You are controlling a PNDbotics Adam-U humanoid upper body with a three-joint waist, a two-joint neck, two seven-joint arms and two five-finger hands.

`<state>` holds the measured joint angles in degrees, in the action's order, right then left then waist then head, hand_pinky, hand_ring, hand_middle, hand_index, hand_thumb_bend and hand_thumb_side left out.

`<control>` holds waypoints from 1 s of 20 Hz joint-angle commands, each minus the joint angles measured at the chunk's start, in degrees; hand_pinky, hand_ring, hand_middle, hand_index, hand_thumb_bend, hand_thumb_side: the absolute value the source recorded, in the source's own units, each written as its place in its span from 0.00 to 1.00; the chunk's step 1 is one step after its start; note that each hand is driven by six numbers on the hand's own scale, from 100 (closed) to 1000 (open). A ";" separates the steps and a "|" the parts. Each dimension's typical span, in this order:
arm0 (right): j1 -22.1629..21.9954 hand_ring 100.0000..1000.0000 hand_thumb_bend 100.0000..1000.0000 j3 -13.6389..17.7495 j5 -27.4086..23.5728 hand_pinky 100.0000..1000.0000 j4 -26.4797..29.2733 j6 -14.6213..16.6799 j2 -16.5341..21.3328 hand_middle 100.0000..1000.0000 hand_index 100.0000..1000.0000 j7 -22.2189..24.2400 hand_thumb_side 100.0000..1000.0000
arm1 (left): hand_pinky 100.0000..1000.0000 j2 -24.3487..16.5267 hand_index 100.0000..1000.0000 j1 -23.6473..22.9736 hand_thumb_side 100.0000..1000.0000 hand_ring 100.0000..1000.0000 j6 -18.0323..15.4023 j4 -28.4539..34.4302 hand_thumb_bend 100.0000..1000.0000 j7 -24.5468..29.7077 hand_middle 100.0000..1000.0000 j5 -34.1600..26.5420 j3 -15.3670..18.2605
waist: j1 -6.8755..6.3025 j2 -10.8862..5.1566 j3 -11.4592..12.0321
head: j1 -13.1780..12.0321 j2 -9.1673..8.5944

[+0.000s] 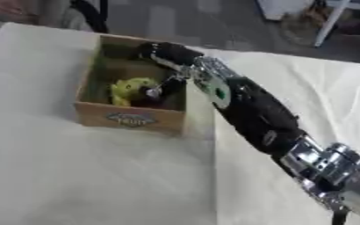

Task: Pick up objects on the table and place them in the box.

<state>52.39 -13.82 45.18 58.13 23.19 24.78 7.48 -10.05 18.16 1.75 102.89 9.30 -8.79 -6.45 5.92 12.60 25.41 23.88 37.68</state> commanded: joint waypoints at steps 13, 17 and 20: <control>-8.00 0.78 0.00 7.38 -14.89 0.58 15.99 -9.16 5.07 0.74 0.86 -7.91 0.08 | 0.59 -1.22 0.66 -2.57 0.55 0.86 -0.46 0.15 0.16 -2.71 0.57 0.27 3.07 | -1.17 -2.94 -9.39 | -6.89 1.64; -13.61 0.79 0.00 8.91 -18.52 0.57 21.82 -11.62 7.36 0.73 0.86 -11.00 0.16 | 0.59 -1.61 0.66 -3.09 0.55 0.87 -0.69 0.13 0.16 -3.70 0.58 0.49 4.08 | -1.24 -3.05 -12.56 | -9.51 1.71; -17.93 0.78 0.00 10.63 -21.19 0.56 26.14 -13.88 8.27 0.72 0.85 -13.09 0.26 | 0.59 -1.61 0.66 -3.42 0.55 0.87 -0.81 0.09 0.16 -4.55 0.58 0.64 4.91 | -1.34 -2.83 -14.20 | -10.79 1.66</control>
<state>33.87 -4.45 25.37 81.50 10.16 30.78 -4.66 -10.62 14.46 1.04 102.18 5.26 -8.27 -2.25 4.90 10.58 11.01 13.68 39.20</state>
